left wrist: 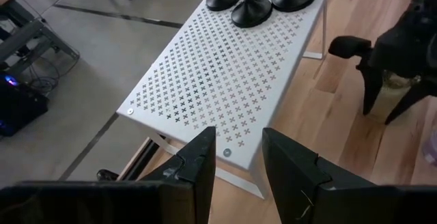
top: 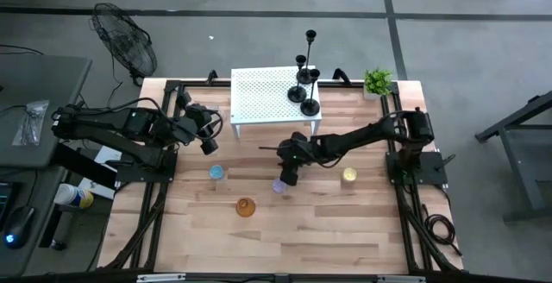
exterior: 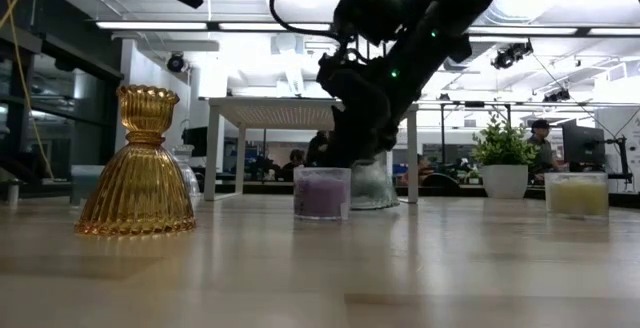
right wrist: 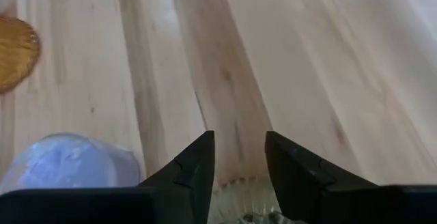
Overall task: Pick & Place candle stick holders
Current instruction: Move the gray candle holder to the center of the table, then put the transparent candle holder on the shelf
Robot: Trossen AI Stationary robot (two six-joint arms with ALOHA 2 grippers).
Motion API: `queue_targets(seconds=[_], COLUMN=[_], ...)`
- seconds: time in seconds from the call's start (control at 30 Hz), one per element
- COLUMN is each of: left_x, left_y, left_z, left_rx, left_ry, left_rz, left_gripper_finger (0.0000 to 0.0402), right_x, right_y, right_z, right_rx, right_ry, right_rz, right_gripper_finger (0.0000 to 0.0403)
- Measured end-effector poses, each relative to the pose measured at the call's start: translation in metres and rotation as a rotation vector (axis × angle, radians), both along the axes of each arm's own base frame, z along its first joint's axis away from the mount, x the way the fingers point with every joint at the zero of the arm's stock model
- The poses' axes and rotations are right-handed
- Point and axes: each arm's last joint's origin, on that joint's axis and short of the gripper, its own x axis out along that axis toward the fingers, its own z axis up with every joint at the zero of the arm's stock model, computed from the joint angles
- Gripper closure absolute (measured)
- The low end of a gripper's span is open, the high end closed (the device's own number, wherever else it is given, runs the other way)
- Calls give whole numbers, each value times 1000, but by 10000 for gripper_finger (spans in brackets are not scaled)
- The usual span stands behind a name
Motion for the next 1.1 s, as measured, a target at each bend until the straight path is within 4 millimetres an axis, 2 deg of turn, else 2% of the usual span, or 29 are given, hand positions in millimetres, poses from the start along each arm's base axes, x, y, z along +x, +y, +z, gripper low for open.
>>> queue_targets(seconds=[0.33, 0.77, 0.93, 1.1], left_x=[0, 0, 0, 1], left_y=[0, 0, 0, -1], left_z=[0, 0, 0, -1], left_rx=[-1, -1, -3, -33], left_ry=[1, 1, 4, 10], left_rz=[-1, -2, -4, -39], left_gripper_finger=[284, 284, 284, 284], right_x=[1, -2, -8, -21], right_y=[0, 1, 1, 6], right_z=[1, 9, 24, 51], right_rx=[-5, 22, 40, 44], right_ry=[-12, -21, -32, -52], right_rz=[18, 20, -1, 13], right_gripper_finger=[274, 187, 166, 164])
